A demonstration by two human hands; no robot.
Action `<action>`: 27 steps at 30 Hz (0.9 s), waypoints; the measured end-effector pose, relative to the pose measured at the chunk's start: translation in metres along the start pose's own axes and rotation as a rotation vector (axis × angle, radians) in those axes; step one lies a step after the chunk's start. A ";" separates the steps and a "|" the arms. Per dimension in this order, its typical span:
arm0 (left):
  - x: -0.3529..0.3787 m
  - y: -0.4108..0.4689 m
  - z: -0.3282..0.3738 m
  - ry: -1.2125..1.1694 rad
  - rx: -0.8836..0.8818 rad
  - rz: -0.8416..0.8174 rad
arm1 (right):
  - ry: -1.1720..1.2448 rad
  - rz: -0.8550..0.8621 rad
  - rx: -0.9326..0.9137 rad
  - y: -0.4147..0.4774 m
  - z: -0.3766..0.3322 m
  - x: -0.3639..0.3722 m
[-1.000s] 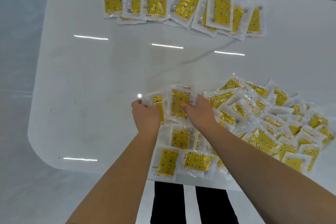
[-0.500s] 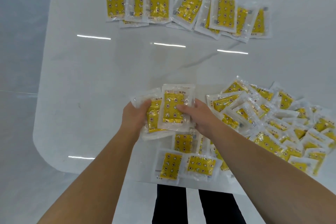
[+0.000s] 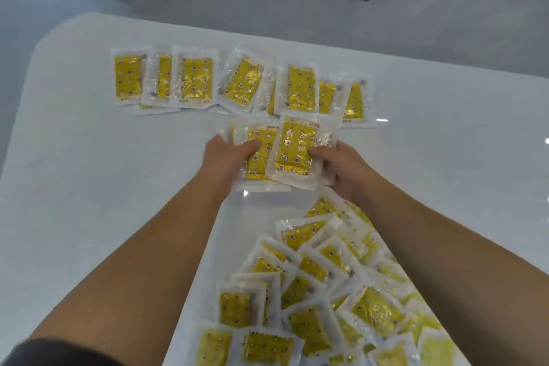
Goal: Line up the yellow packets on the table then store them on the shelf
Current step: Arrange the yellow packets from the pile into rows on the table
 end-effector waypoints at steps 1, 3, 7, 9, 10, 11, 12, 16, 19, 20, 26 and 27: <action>0.015 0.007 0.011 0.020 0.033 0.032 | -0.015 0.019 -0.029 0.008 -0.012 -0.014; 0.044 0.024 0.030 0.069 0.087 0.083 | -0.036 0.079 -0.090 0.024 -0.034 -0.038; 0.096 0.053 0.060 0.208 0.198 0.161 | -0.097 0.204 -0.179 0.054 -0.072 -0.076; 0.116 0.065 0.064 0.270 0.229 0.187 | -0.112 0.241 -0.195 0.065 -0.081 -0.089; 0.124 0.068 0.064 0.308 0.233 0.203 | -0.121 0.259 -0.200 0.070 -0.083 -0.096; 0.131 0.072 0.063 0.348 0.239 0.223 | -0.135 0.284 -0.206 0.075 -0.083 -0.102; 0.136 0.075 0.063 0.381 0.245 0.236 | -0.159 0.313 -0.214 0.079 -0.083 -0.108; 0.148 0.087 0.063 0.388 0.248 0.256 | -0.214 0.325 -0.220 0.089 -0.084 -0.125; 0.144 0.091 0.064 0.467 0.272 0.316 | -0.235 0.331 -0.200 0.091 -0.082 -0.141; 0.141 0.090 0.065 0.500 0.302 0.343 | -0.262 0.361 -0.207 0.091 -0.081 -0.148; 0.119 0.096 0.074 0.614 0.428 0.415 | -0.689 0.495 -0.183 0.084 -0.078 -0.168; 0.115 0.096 0.076 0.627 0.439 0.416 | -0.771 0.515 -0.176 0.081 -0.077 -0.165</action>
Point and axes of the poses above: each hand's wrist, its own y-axis towards the middle knuckle, its own x-axis out of the palm, z = x × y, the point moved 1 cm from there along y, towards the middle knuckle, and after that the axes turned 5 degrees about -y, right-handed, at the moved point
